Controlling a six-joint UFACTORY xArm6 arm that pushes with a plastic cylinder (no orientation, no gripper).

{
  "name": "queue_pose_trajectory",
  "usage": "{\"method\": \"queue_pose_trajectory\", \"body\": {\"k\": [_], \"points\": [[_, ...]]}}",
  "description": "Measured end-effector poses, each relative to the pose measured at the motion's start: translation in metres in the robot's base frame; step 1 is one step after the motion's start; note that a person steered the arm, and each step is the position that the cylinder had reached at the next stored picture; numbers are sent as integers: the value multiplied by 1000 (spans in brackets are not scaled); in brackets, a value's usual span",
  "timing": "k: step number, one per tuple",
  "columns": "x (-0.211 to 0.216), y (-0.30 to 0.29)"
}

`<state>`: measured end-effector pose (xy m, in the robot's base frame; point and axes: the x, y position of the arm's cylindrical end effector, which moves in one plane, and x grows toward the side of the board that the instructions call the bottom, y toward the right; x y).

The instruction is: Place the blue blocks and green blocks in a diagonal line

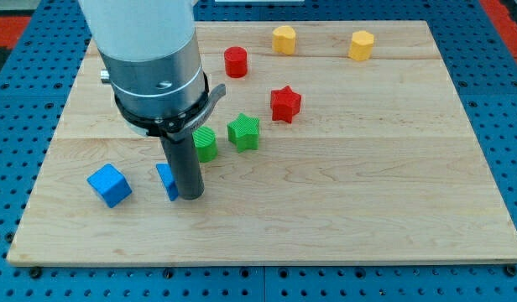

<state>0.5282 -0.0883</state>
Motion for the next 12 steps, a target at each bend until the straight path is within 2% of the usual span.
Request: {"method": "queue_pose_trajectory", "body": {"k": [2,4,5,6,7,8,10,11,12], "points": [[-8,80],[-8,83],[8,78],[-12,140],[-56,172],[-99,153],[-117,33],[-134,3],[-103,-2]]}}
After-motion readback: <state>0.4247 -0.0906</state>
